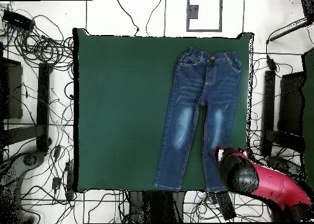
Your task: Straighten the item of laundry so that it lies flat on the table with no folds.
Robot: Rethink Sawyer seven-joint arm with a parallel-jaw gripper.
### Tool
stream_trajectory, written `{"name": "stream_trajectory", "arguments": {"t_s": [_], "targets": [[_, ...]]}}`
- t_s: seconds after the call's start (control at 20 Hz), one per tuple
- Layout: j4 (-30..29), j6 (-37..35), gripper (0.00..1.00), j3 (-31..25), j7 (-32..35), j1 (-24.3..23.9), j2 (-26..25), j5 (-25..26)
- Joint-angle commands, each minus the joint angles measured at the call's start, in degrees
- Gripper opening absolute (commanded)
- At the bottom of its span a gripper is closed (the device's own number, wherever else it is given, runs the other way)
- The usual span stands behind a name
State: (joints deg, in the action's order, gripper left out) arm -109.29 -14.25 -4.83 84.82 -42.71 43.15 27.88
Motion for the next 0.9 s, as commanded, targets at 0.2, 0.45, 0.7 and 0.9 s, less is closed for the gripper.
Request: {"name": "stream_trajectory", "arguments": {"t_s": [0.2,0.45,0.7,0.9], "targets": [[-3.8,-8.9,1.00,-12.6,1.1,1.4,6.9,-6.5],[-5.5,-8.4,1.00,-16.3,-1.9,-1.2,8.9,-6.2],[-7.5,-10.3,1.00,-18.1,-1.6,-2.0,11.6,-7.8],[-8.1,-11.2,1.00,-19.4,-1.4,-2.7,12.4,-8.2]]}}
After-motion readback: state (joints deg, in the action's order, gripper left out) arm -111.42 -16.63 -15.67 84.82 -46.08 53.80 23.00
